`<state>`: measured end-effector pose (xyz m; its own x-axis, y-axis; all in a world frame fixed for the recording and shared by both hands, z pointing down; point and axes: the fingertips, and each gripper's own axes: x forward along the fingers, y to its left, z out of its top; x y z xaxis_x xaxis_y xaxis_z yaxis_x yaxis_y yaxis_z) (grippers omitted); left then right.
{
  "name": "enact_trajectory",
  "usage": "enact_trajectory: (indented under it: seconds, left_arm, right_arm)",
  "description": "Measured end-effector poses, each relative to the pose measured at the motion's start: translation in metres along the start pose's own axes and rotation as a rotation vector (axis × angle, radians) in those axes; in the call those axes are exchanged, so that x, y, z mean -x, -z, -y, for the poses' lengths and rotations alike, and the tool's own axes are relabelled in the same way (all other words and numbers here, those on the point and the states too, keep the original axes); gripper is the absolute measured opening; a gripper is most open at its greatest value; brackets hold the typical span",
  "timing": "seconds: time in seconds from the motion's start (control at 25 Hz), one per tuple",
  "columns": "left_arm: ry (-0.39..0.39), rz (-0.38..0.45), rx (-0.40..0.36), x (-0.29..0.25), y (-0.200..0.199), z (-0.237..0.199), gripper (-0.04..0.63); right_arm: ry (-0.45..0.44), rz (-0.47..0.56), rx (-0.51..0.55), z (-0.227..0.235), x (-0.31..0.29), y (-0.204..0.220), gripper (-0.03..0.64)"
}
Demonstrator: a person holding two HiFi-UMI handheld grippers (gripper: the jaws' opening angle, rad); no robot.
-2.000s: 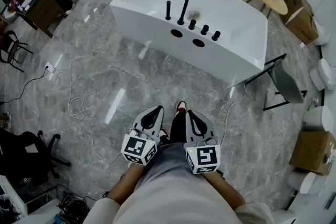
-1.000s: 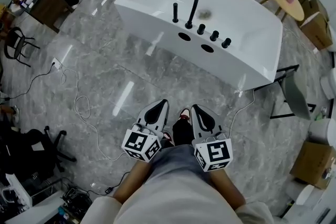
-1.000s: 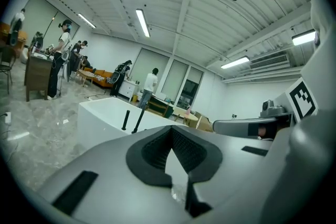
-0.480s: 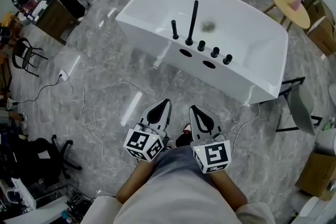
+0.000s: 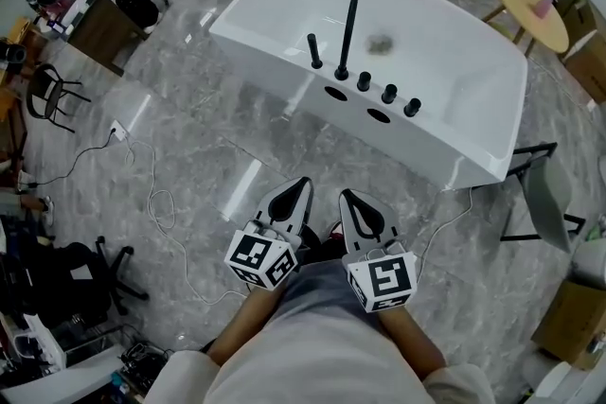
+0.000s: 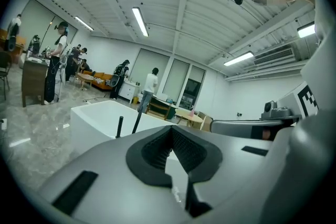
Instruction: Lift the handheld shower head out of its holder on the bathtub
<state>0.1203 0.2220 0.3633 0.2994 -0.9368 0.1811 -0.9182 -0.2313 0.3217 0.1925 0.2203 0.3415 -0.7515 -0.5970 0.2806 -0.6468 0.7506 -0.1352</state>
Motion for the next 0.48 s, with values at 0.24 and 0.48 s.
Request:
enact_trajectory:
  seconds: [0.24,0.48]
  left_arm:
    - [-0.01,-0.027,0.037,-0.007,0.012,-0.004,0.005]
    - [0.023,-0.045,0.052,-0.024,0.012,-0.014,0.005]
  right_arm:
    - [-0.008,-0.048,-0.008,0.008,-0.007,0.011,0.02]
    - [0.023,-0.07,-0.012,0.023,-0.024,0.008,0.02]
